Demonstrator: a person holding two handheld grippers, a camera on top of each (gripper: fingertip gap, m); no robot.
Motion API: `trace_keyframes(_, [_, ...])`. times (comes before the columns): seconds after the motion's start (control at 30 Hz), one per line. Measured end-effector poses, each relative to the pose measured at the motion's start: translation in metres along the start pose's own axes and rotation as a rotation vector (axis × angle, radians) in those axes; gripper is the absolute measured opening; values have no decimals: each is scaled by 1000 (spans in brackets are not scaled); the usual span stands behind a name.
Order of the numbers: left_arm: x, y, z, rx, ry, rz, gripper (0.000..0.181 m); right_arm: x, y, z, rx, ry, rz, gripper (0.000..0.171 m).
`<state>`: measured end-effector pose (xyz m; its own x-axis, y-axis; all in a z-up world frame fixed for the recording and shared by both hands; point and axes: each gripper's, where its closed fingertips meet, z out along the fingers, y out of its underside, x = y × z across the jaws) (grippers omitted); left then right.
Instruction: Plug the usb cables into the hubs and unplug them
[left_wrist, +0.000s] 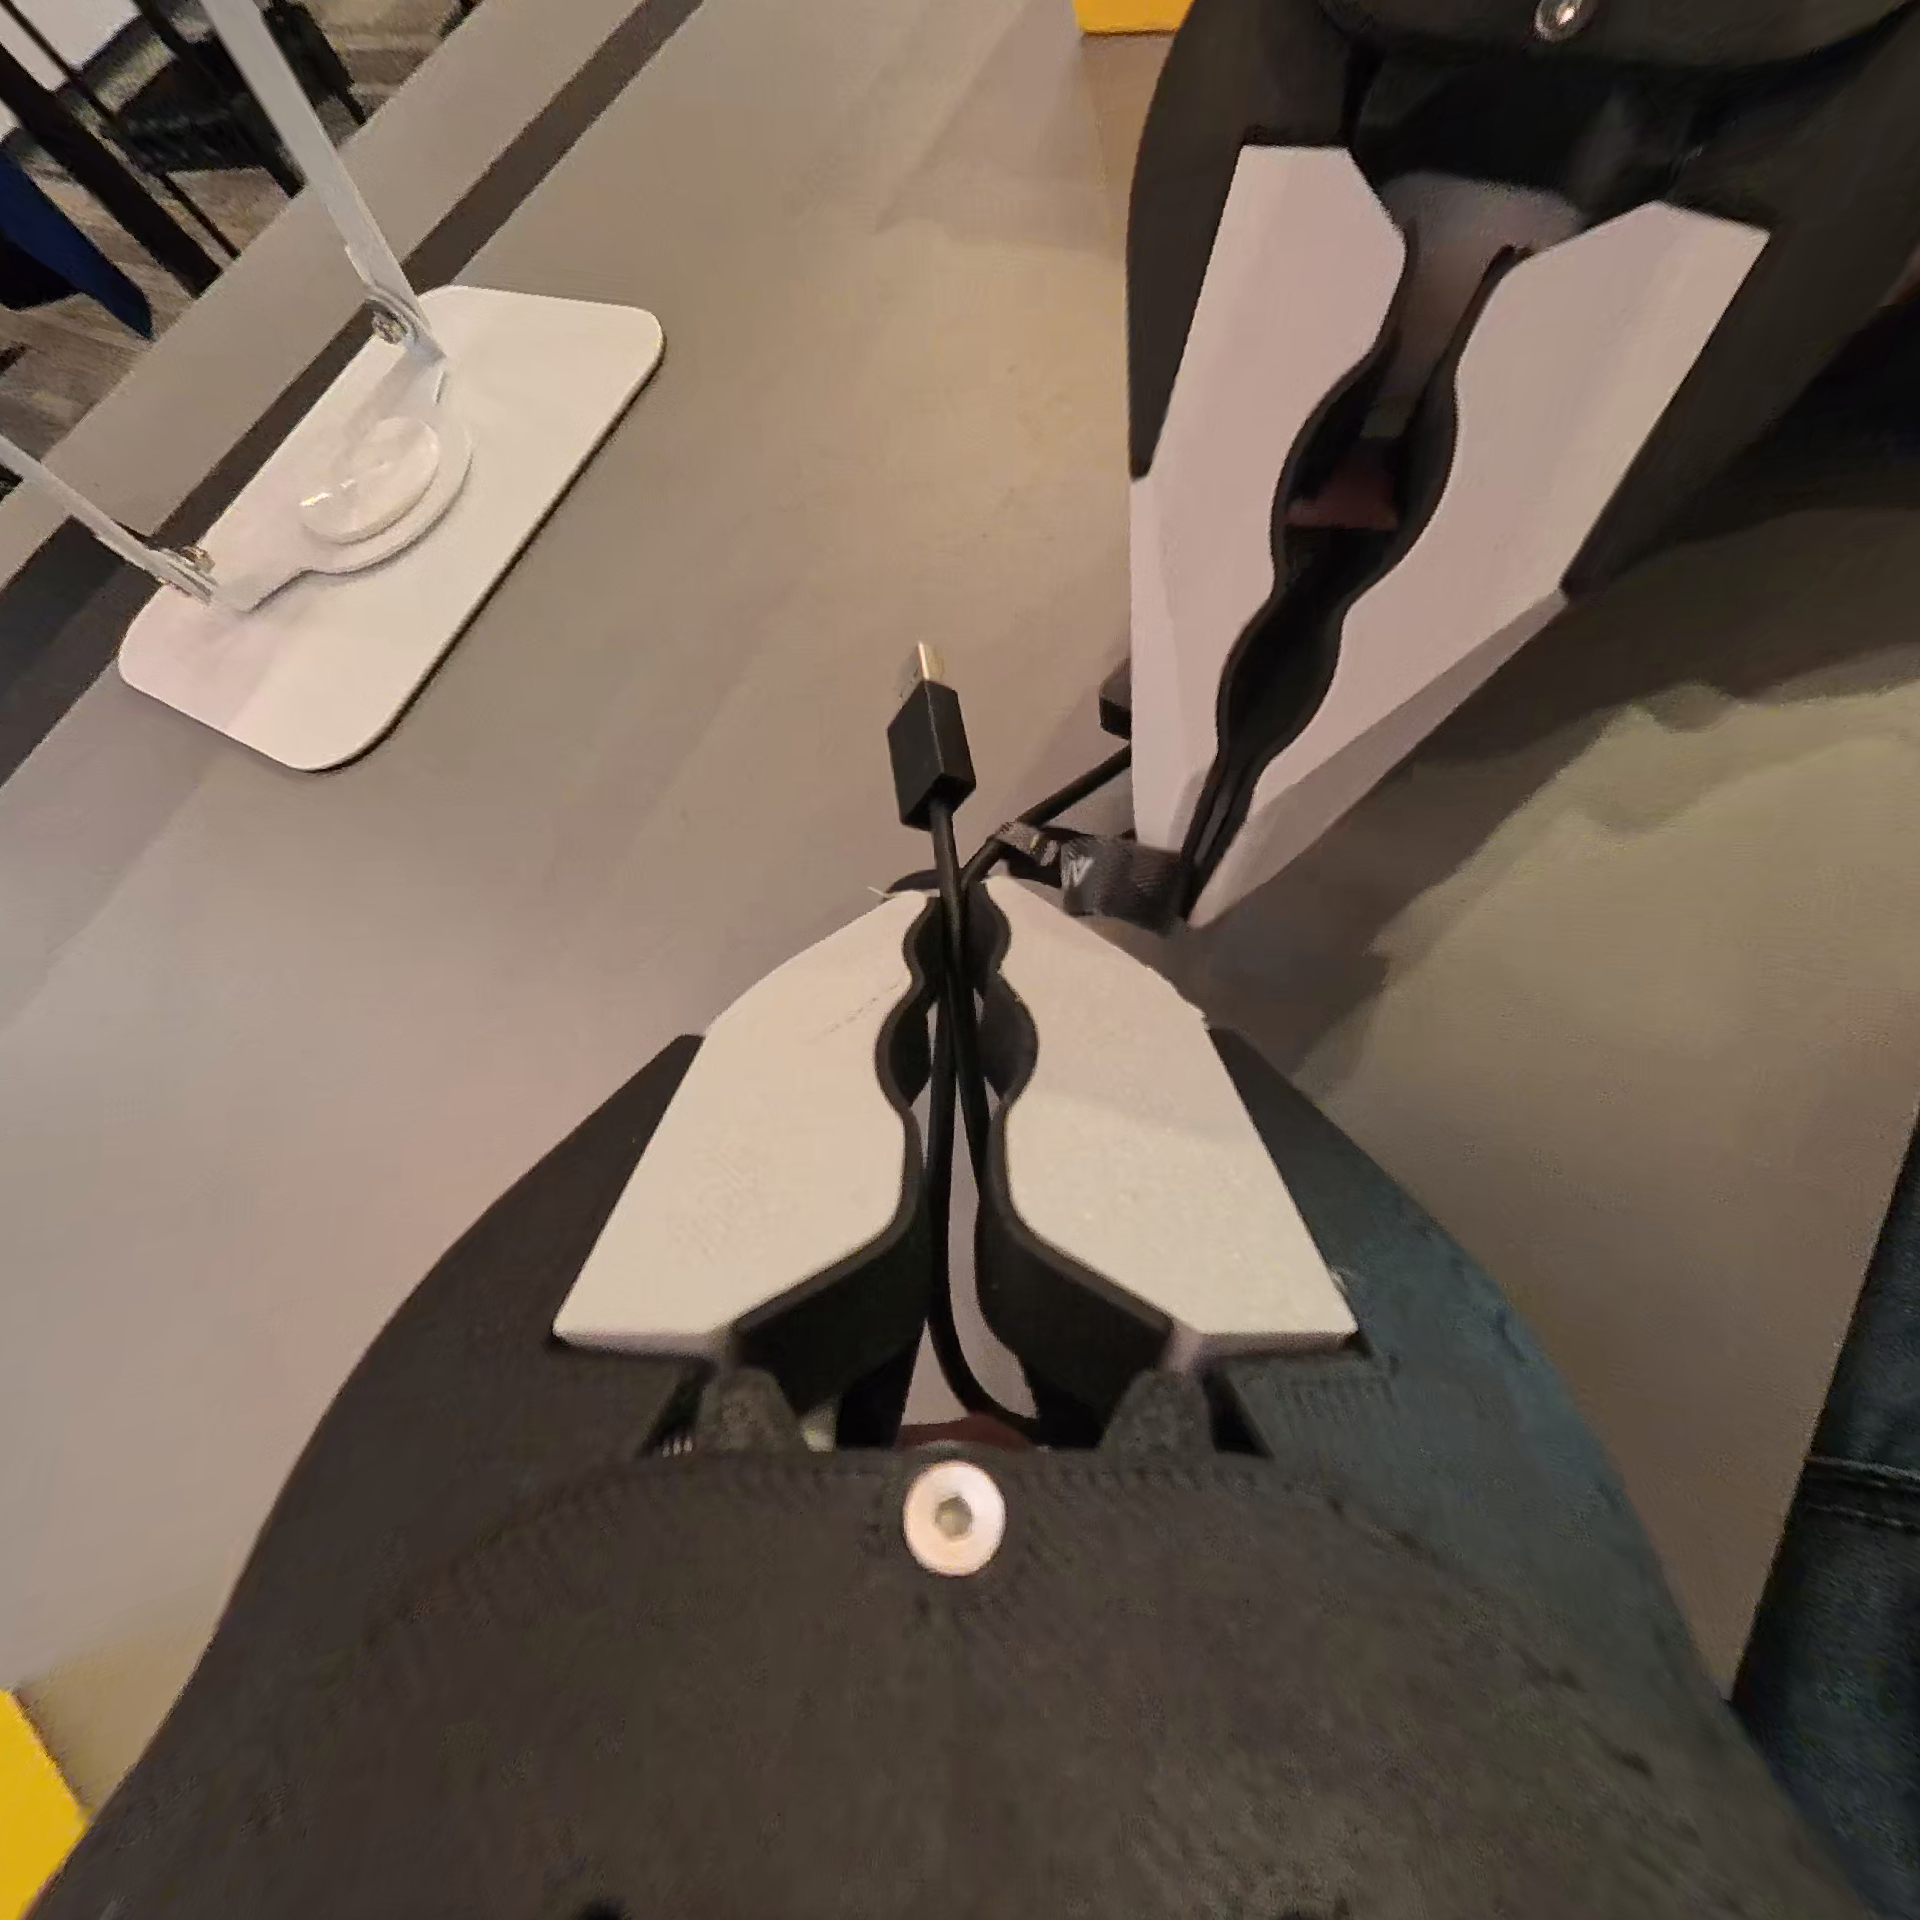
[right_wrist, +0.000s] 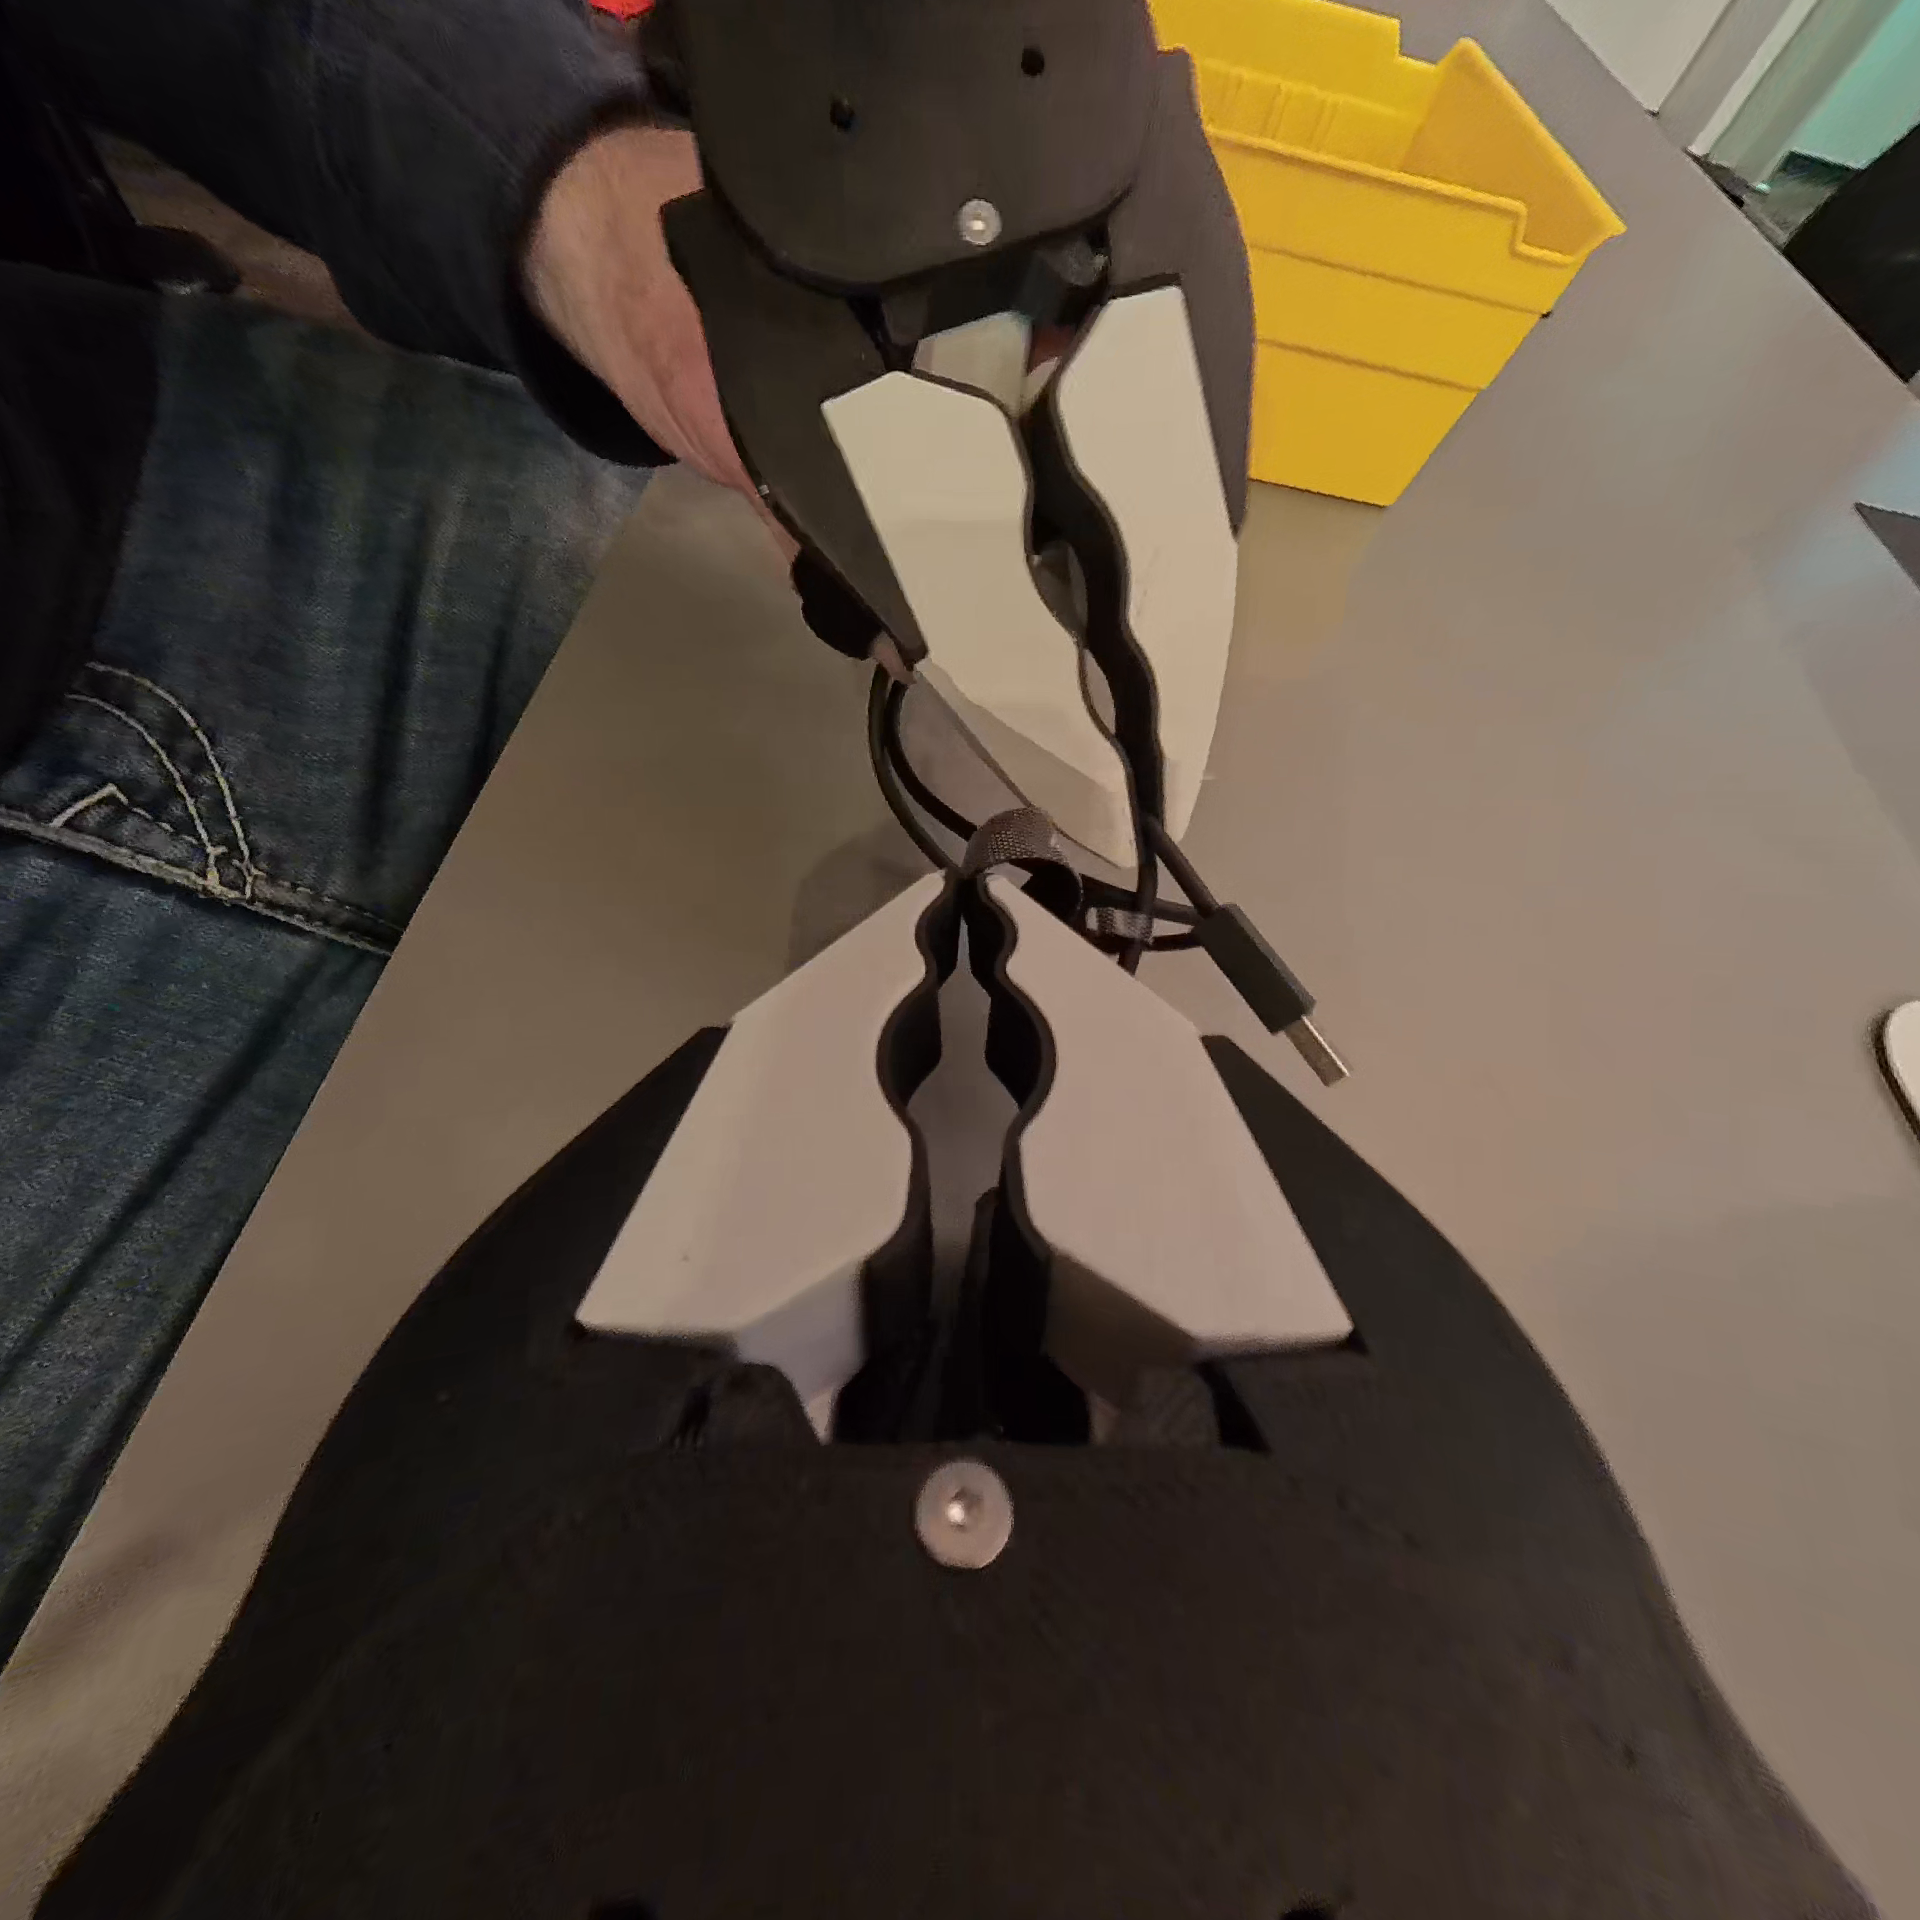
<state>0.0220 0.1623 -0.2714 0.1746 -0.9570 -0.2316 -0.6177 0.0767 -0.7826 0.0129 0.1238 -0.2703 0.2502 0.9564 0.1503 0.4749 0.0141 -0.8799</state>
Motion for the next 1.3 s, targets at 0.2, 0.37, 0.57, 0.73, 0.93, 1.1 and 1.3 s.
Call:
trace_keyframes(0.2, [0, -4, -1, -12, -52, 34, 3, 12, -7, -6, 5, 29, 154, 7])
trace_keyframes(0.37, [0, -5, 0, -28, -90, 53, 3, 17, -6, -3, -74, 17, 342, 16])
trace_keyframes(0.57, [-1, -9, -2, -32, -114, 75, 3, 18, 1, 9, -111, 53, 323, 0])
trace_keyframes(0.73, [-7, -2, -2, -42, -106, 29, 3, 8, -15, 7, 16, 33, 213, 0])
trace_keyframes(0.93, [-2, 1, 3, -70, -105, 29, 3, -4, -19, 3, 54, 2, 98, 0])
trace_keyframes(1.1, [-2, 1, 3, -66, -91, -4, 3, -5, -14, -2, 4, 73, -65, 0])
trace_keyframes(1.3, [0, 1, 5, -72, -89, -33, 3, -5, -5, -5, -78, 126, -171, 0])
